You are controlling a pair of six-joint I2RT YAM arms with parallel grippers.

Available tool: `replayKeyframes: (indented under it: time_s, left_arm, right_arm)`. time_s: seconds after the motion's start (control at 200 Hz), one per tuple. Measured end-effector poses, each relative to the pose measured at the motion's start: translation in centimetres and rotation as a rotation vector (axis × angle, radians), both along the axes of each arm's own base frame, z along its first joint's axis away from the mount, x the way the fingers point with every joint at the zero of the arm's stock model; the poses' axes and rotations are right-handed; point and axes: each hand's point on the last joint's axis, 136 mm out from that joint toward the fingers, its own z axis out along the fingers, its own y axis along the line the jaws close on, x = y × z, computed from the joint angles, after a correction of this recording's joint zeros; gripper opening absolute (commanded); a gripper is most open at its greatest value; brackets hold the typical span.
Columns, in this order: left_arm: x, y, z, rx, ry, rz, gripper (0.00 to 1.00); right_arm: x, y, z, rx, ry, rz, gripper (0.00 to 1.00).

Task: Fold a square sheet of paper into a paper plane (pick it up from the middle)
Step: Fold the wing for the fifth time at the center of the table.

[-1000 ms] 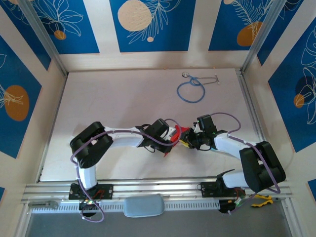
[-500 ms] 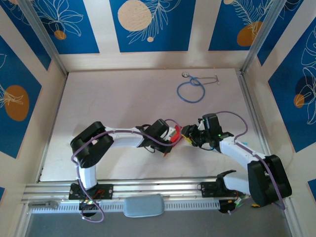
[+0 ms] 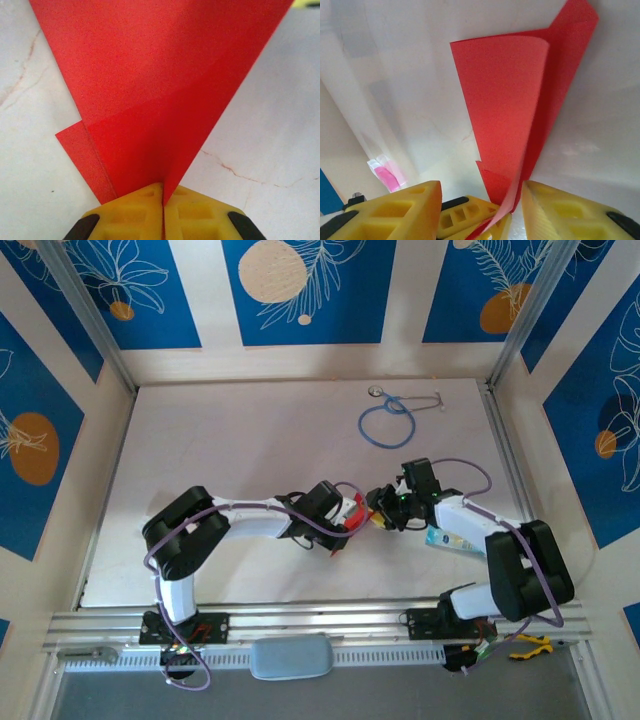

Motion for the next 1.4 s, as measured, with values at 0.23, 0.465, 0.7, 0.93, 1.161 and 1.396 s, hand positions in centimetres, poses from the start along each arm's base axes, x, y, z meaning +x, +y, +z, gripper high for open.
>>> replayKeyframes:
  time_s: [0.23,0.465,0.7,0.93,1.161,1.396]
  left_arm:
    - [0.4,0.4,0.1,0.028,-0.038,-0.011,0.18]
    - [0.3,0.3,0.5,0.064,-0.085,-0.061,0.20]
    - [0.1,0.2,0.7,0.098,-0.119,-0.087,0.13]
    - [0.1,0.5,0.5,0.113,-0.123,-0.089,0.06]
    - [0.1,0.4,0.2,0.116,-0.117,-0.088,0.01]
    - [-0.1,-0.1,0.0,0.100,-0.086,-0.079,0.00]
  right_arm:
    - [-0.3,0.1,-0.5,0.000,0.028,0.013,0.16]
    - [-0.4,0.2,-0.4,0.007,0.029,0.019,0.06]
    - [-0.5,0.4,-0.4,0.019,0.032,0.027,0.05]
    - [-0.5,0.5,-0.5,0.023,0.037,0.030,0.05]
    - [-0.5,0.5,-0.8,0.021,0.045,0.031,0.06]
    - [-0.7,0.2,-1.0,0.003,0.046,0.038,0.32]
